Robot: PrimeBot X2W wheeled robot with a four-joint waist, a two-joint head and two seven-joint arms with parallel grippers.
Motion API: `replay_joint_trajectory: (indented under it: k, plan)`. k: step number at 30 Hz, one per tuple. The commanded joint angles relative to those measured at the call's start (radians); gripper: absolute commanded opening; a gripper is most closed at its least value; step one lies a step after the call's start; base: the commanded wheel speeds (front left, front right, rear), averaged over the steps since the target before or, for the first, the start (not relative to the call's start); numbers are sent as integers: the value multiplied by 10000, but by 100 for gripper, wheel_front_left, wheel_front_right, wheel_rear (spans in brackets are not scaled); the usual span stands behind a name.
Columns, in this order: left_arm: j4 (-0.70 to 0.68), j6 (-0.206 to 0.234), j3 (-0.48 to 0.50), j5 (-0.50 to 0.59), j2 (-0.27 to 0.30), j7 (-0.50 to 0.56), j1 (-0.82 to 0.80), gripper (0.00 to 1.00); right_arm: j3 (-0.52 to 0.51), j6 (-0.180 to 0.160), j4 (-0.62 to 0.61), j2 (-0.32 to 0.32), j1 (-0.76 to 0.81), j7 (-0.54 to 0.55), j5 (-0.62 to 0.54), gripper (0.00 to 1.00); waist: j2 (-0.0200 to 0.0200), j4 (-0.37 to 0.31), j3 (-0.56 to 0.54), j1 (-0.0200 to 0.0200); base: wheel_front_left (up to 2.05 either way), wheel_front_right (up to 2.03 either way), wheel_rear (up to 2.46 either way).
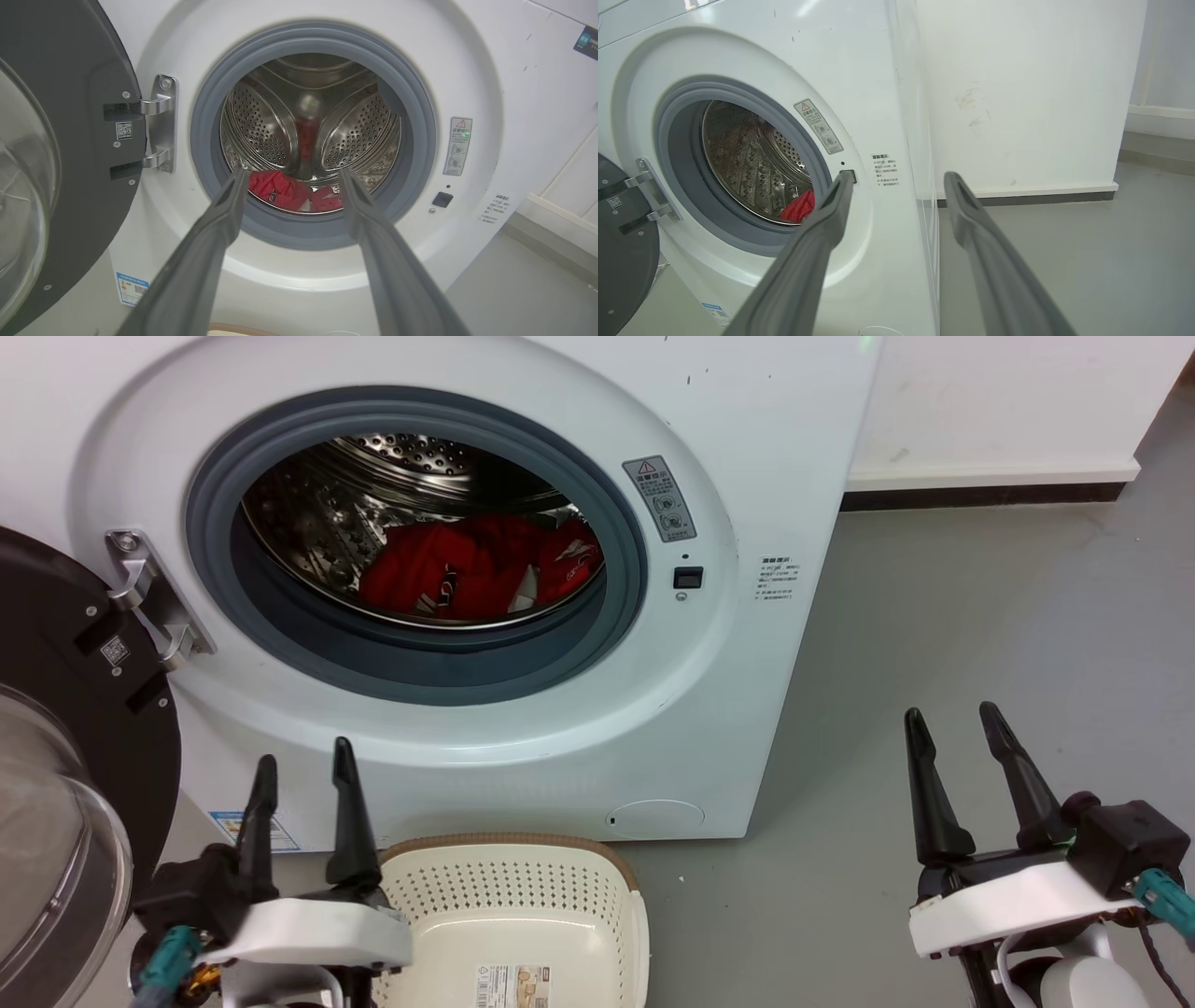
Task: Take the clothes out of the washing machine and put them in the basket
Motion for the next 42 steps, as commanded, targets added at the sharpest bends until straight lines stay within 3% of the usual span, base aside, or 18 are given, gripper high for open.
replay_joint_trajectory:
  k: [1,7,27,34,42]
  plan:
    - [-72,146,-243,318,143,-98,-16,100,31,-3,-77,-17,63,-97,-312,100,0,6,18,0,0,0,0]
    - [138,663,-807,772,397,-245,-15,100,100,-3,84,-17,110,-245,-950,100,0,22,79,0,0,0,0]
    - [549,1766,-2019,2362,1060,-665,-34,100,219,-4,232,-13,15,-681,-3018,100,0,-13,38,0,0,0,0]
    - [344,1545,-1688,2326,828,-803,138,100,322,-4,199,-12,57,-802,-3420,100,0,-35,37,0,0,0,0]
    - [645,512,-1036,2633,312,-951,358,100,220,-4,452,-8,80,-948,-3172,100,0,-89,45,0,0,0,0]
